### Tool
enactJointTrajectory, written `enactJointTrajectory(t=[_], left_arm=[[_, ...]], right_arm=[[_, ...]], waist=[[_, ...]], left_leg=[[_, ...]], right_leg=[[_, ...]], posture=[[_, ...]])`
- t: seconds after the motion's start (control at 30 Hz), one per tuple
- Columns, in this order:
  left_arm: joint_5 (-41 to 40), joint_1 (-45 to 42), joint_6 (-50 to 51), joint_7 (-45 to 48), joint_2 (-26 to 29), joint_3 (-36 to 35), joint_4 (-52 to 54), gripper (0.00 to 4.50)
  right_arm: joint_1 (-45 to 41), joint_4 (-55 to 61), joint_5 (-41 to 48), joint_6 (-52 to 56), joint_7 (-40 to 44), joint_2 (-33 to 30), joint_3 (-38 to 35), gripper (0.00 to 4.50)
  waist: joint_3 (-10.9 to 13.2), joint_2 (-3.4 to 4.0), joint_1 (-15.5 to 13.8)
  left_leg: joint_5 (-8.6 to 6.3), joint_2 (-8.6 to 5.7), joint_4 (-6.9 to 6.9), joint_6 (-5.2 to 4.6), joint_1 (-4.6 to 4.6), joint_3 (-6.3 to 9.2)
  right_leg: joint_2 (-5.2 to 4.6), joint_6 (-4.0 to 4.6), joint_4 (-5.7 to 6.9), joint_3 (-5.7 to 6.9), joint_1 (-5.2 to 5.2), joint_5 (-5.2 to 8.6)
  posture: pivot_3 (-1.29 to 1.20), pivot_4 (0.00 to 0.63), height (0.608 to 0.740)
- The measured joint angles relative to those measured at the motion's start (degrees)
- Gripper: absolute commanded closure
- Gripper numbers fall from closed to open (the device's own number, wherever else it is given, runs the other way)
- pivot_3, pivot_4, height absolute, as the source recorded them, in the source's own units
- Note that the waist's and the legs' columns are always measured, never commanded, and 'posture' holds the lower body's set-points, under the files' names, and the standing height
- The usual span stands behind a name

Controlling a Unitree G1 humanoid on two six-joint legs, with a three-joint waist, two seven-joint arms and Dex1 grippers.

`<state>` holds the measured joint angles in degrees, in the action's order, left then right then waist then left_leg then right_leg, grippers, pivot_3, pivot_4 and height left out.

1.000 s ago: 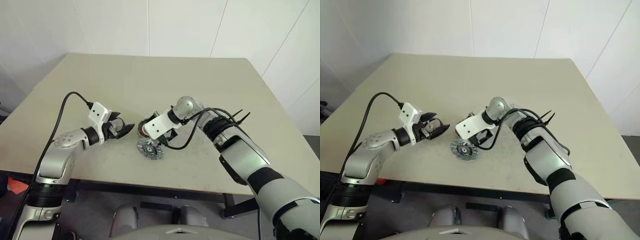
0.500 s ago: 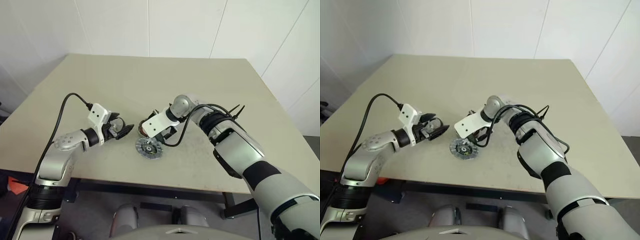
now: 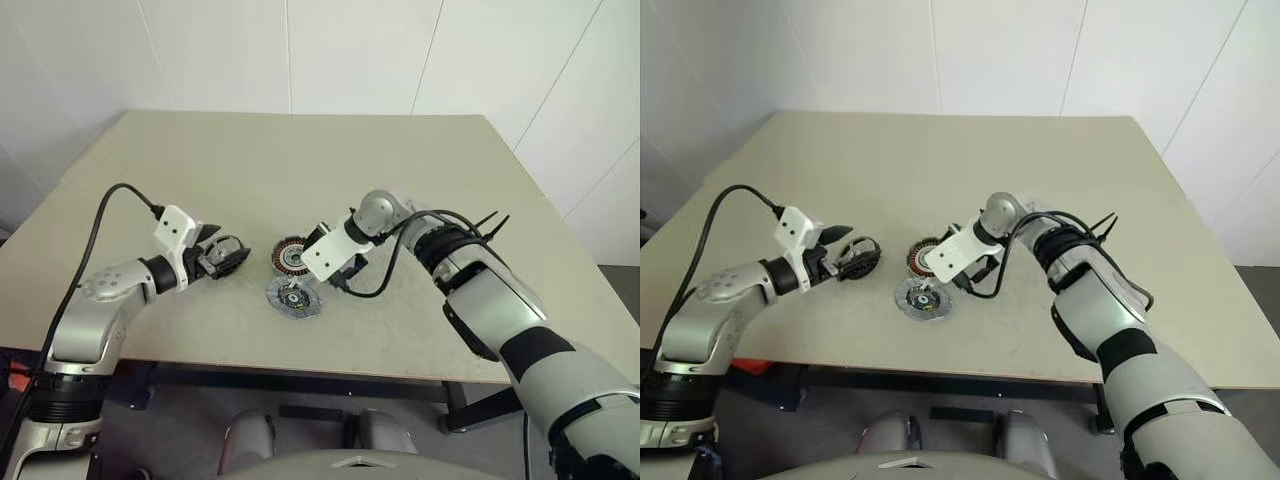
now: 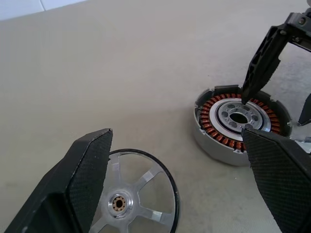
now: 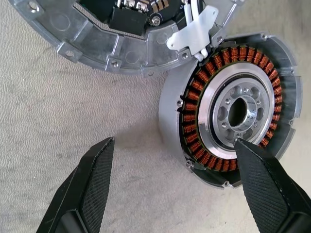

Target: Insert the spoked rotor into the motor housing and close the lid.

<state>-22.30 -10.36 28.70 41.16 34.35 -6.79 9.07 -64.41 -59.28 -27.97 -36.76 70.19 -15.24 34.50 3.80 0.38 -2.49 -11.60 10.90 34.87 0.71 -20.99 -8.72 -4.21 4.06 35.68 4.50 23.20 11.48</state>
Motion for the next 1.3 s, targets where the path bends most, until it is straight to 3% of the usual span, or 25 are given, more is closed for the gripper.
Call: enactJointTrajectory(t=[0.8,1.3], left_arm=[[0.0,3.8,0.0,-1.6,-1.8,0.0,1.2,0.0],[0.0,3.9,0.0,-1.7,-1.8,0.0,1.2,0.0]], right_arm=[[0.9,5.5,0.2,1.0,0.4,2.9,0.0,0.06],[1.4,2.0,-0.5,1.4,-2.6,3.1,0.4,0.06]], waist=[[0.0,-0.01,0.1],[0.0,-0.02,0.1]], left_leg=[[0.0,0.0,-0.01,0.0,0.07,0.0],[0.0,0.0,0.0,0.02,0.32,0.0]], right_leg=[[0.0,0.01,0.01,-0.01,-0.04,0.01],[0.0,0.0,0.04,-0.02,-0.26,0.01]], posture=[[0.0,0.0,0.74],[0.0,0.0,0.74]])
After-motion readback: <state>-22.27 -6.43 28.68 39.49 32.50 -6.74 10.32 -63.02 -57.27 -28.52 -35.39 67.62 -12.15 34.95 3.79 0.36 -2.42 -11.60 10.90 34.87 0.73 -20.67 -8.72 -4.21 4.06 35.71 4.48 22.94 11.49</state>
